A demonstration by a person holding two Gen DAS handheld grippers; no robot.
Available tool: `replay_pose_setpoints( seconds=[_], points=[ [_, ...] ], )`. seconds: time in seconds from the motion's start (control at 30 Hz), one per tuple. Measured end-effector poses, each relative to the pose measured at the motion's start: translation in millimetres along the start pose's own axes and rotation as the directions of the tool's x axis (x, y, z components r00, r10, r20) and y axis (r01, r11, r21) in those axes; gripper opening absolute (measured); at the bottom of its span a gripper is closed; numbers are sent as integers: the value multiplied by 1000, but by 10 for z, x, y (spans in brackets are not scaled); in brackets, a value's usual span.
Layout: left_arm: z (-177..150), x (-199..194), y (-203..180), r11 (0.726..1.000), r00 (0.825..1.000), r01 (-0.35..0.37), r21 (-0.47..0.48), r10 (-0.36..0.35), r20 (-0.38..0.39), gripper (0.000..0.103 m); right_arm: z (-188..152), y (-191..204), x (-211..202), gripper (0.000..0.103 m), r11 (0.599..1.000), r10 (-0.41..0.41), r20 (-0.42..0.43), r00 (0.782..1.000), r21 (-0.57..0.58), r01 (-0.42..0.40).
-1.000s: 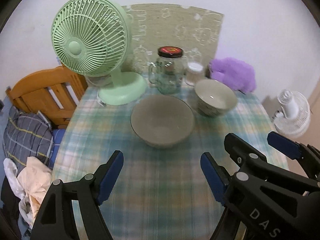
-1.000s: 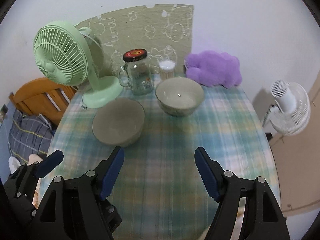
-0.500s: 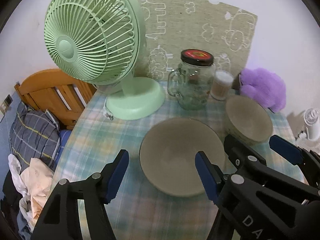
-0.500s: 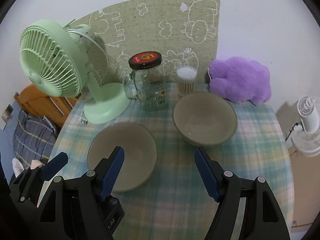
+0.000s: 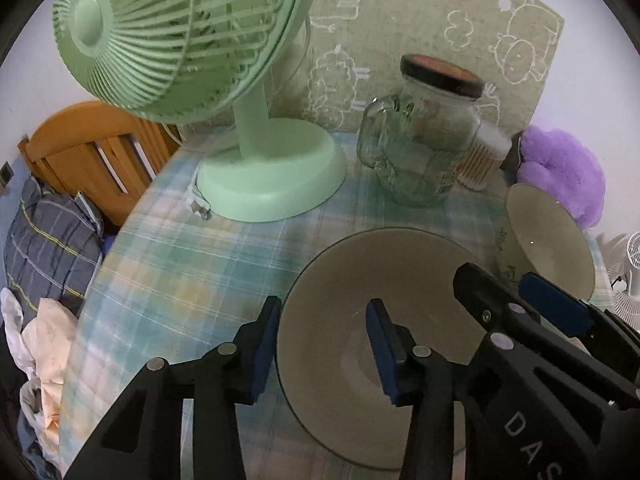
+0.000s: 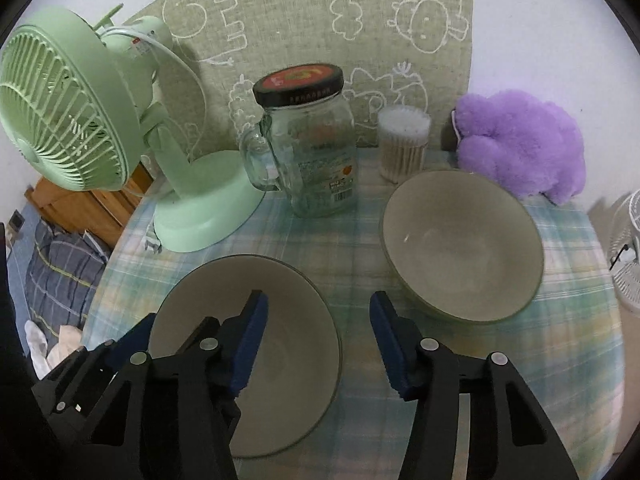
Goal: Organize plates and bowls
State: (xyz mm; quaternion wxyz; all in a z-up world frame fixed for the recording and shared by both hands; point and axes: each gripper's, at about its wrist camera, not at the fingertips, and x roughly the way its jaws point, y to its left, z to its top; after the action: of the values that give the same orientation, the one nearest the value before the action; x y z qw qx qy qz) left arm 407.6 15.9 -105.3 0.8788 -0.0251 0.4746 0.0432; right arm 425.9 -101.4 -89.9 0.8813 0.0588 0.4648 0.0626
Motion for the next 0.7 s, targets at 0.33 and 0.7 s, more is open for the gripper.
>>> replay_pose_setpoints(
  seconds=[0.33, 0.7],
  points=[
    [1, 37, -10, 998, 998, -65, 26, 65, 10, 24, -20, 6, 160, 26, 1000, -6, -10, 1000, -10, 6],
    [4, 32, -21, 997, 998, -60, 40, 60, -10, 23, -22, -36, 171, 25, 1000, -9, -29, 1000, 7, 9]
  ],
)
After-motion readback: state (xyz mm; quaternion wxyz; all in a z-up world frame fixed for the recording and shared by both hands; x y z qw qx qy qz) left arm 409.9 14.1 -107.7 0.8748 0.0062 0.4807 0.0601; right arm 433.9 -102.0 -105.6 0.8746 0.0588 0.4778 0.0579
